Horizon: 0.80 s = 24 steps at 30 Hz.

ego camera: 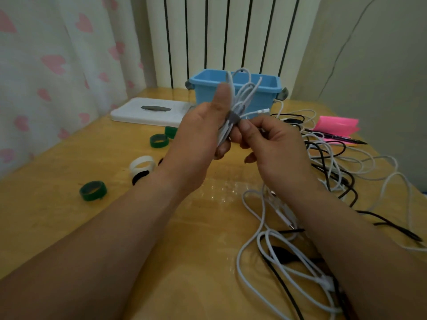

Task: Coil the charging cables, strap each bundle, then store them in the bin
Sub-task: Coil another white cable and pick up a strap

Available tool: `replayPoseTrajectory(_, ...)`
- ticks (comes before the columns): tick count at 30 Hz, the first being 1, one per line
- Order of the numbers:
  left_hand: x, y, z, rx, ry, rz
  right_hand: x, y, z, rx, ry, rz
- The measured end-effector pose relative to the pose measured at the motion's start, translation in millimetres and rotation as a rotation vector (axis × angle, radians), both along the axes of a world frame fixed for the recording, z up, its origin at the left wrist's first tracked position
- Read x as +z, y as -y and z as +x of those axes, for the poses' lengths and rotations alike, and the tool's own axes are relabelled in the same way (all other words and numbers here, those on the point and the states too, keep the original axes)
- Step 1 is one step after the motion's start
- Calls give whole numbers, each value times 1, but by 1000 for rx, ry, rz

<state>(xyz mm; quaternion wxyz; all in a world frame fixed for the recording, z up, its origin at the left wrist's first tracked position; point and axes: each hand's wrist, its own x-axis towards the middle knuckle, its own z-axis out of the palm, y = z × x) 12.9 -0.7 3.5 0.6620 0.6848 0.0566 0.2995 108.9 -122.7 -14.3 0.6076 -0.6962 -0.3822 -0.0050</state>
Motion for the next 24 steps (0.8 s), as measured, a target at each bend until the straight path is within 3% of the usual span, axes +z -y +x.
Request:
replayPoseTrajectory(3,-2,1,1,35,-25,67,1,3,5,13,-17,-22)
replayPoseTrajectory(6,-5,0,2,26,-10,-22,2,3,5,93,-52,-41)
replayPoseTrajectory(14,0,-7,2,-397,19,-396,8,7,6,421,-367,26)
replayPoseTrajectory(20,-2,-12,1,-327,-156,-137,5,7,9,363,-170,4)
replayPoseTrajectory(24,-4,-15,-1,-380,-200,-91,10,9,7,362,-126,-20)
